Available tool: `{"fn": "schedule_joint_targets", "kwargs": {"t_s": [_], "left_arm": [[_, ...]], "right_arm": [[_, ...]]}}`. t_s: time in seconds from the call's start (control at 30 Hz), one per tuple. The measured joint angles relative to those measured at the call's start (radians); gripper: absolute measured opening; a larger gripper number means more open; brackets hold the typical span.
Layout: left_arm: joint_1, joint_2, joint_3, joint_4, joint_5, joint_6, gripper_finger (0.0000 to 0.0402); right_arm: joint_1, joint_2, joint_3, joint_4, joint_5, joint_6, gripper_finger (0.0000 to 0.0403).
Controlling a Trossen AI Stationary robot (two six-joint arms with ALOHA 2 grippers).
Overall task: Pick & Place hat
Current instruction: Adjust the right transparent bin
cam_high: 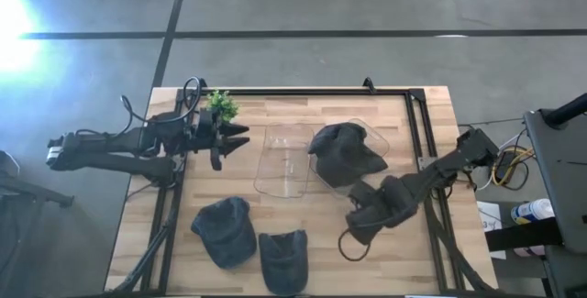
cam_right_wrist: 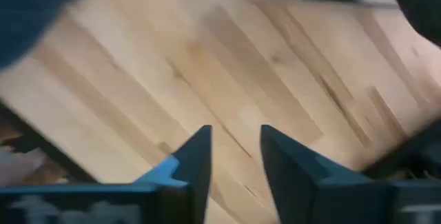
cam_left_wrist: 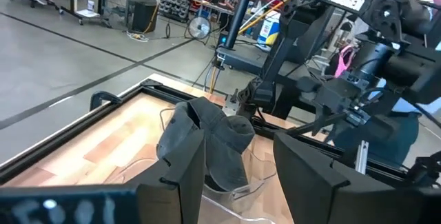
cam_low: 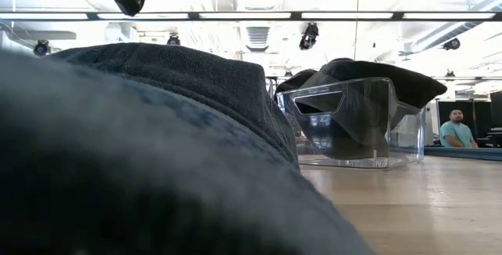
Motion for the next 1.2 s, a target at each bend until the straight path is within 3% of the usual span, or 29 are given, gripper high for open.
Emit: {"fn": "schedule_joint_targets", "kwargs": {"t_s": [0.2,0.53,0.73,0.87,1.03,1.2], "left_arm": [[0.015,0.0,0.0,-0.002,0.0,0.0,0.0165],[0.015,0.0,0.006,-0.004,0.014,-0.021,0.0165],[0.015,0.0,0.021,0.0,0.019,-0.014,0.0165],[0.015,0.0,0.022,0.001,0.019,-0.015,0.0165],[0.015,0.001,0.021,0.0,0.019,-0.026,0.0165],[0.016,0.001,0.02,0.001,0.019,-0.052,0.0165]], "right_arm": [[-0.018,-0.006,-0.089,-0.027,0.037,0.039,0.0017],[-0.047,-0.12,-0.433,0.172,-0.065,0.057,0.0008],[-0.058,-0.359,-0.693,0.286,-0.076,0.119,0.0008],[-0.076,-0.531,-0.854,0.4,-0.027,0.158,0.0008],[-0.168,-0.679,-0.981,0.425,0.03,0.124,0.0008],[-0.318,-0.747,-1.031,0.458,0.07,-0.011,0.0008]]}}
